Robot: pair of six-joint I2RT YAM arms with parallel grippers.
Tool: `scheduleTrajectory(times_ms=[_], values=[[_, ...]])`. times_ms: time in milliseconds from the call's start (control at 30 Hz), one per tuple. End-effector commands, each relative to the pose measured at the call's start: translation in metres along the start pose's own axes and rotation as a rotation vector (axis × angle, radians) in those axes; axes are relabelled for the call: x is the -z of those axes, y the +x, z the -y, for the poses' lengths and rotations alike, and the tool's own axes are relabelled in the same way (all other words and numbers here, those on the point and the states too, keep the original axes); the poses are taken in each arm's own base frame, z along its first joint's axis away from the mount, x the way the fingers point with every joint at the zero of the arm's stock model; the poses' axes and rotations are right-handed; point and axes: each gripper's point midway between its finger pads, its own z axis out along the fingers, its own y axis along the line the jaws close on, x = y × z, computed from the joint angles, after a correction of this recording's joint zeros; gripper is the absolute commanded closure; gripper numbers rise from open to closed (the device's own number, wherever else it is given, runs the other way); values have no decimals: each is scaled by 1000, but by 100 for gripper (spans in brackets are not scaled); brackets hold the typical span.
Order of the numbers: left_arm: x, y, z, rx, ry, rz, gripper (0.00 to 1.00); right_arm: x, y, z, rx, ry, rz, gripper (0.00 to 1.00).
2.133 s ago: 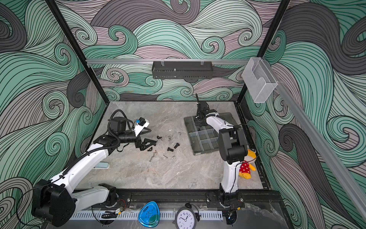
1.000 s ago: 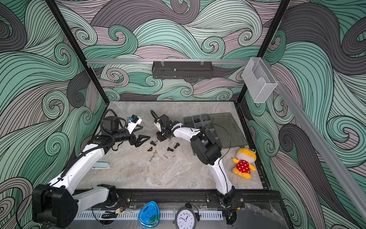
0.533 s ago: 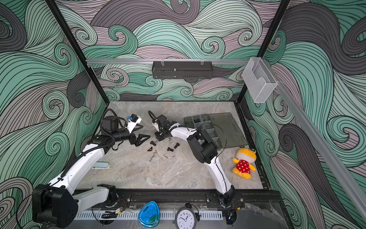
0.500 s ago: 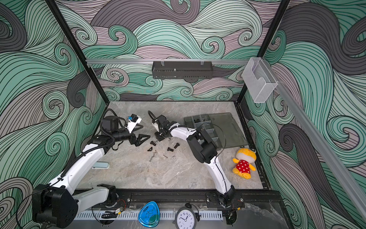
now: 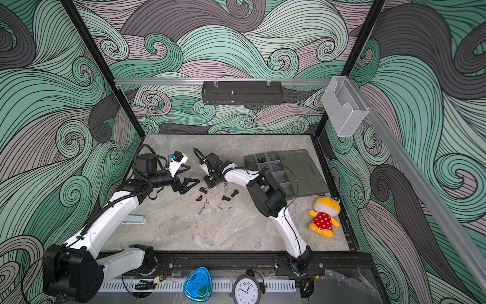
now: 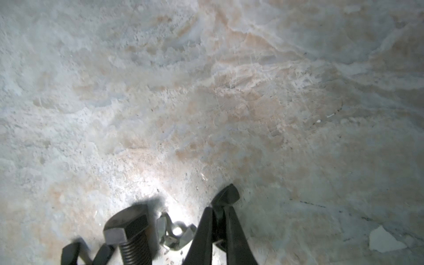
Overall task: Sort the screws and nuts into containers
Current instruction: Pick up the nut from the center of the table.
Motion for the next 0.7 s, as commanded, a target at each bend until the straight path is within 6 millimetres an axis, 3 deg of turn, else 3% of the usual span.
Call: scheduleTrajectory(times_ms=[0,167,367,533,667], values=[[5,-9,0,-5,3,32,1,8,-7,1,16,15,3,89],[5,-9,1,-3,4,32,1,31,-32,13,-73,-19,74,89],[5,-10,2,2,11,38,1,65,-45,46,-215,-53,160,90],[2,-11,4,19,31,43,1,95,-34,86,-309,-12,191,91],[-3,-12,14,13,70,45,1,126,-15,134,-393,79,216,91]])
